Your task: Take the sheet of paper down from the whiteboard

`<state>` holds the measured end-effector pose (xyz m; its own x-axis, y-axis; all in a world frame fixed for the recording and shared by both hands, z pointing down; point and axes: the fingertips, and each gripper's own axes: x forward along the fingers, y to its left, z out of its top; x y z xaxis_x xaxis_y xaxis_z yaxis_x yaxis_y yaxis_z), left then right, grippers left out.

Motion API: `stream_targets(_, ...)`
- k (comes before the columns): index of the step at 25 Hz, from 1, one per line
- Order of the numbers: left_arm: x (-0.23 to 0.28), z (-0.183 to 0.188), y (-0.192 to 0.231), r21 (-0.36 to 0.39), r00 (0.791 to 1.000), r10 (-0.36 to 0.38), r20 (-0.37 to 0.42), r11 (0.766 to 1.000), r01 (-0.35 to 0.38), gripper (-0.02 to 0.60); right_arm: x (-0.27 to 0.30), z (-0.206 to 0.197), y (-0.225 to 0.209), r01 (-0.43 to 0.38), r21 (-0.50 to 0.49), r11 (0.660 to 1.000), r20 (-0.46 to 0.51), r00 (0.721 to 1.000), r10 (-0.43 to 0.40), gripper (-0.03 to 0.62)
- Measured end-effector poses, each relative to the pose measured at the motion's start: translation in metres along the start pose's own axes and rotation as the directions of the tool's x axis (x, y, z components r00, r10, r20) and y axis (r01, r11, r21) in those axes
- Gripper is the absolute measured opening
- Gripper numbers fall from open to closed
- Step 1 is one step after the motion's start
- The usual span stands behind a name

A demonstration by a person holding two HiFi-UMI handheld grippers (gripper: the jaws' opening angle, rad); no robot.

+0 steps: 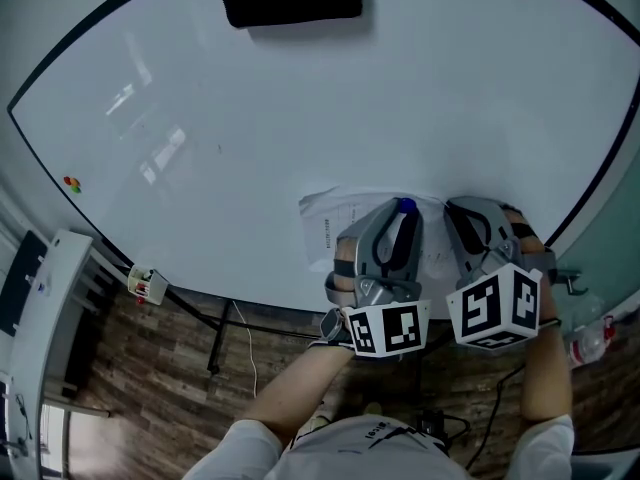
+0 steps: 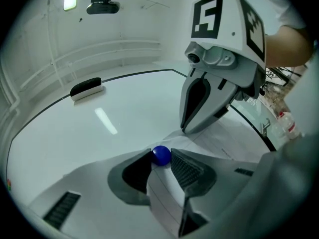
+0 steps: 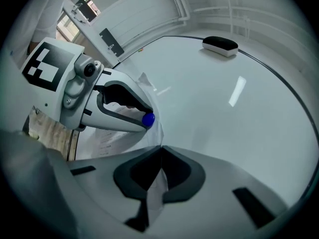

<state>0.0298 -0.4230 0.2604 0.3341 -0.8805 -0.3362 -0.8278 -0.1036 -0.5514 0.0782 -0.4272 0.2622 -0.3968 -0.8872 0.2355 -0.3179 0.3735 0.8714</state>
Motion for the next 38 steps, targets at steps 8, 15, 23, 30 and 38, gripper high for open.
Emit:
stream_targets(8,-0.011,-0.004,-0.002,-0.065,0.998,-0.058,-0.011,0.996,0.057,0.132,-0.005,-0.002,0.004,0.001,0.084,0.996,0.029,1.000,-0.004,0.014)
stream_targets(15,-0.048,-0.007,-0.010,-0.151,0.990,-0.141,-0.027,0.979,0.136,0.132,-0.015,-0.010,0.032,-0.034,0.124,0.992,0.023,0.999,0.031,0.014)
stream_targets(23,-0.092,-0.031,-0.022,-0.207,0.974,-0.210,-0.085,0.960,0.189,0.132,-0.018,-0.023,0.092,-0.074,0.172,0.982,-0.024,0.997,0.079,0.014)
stream_targets(30,-0.123,-0.062,-0.035,-0.286,0.958,-0.249,-0.142,0.937,0.201,0.132,-0.019,-0.024,0.139,-0.086,0.213,0.973,-0.055,0.993,0.100,0.014)
stream_targets(38,-0.147,-0.075,-0.039,-0.337,0.950,-0.268,-0.160,0.919,0.203,0.132,-0.021,-0.024,0.169,-0.081,0.246,0.966,-0.076,0.992,0.102,0.014)
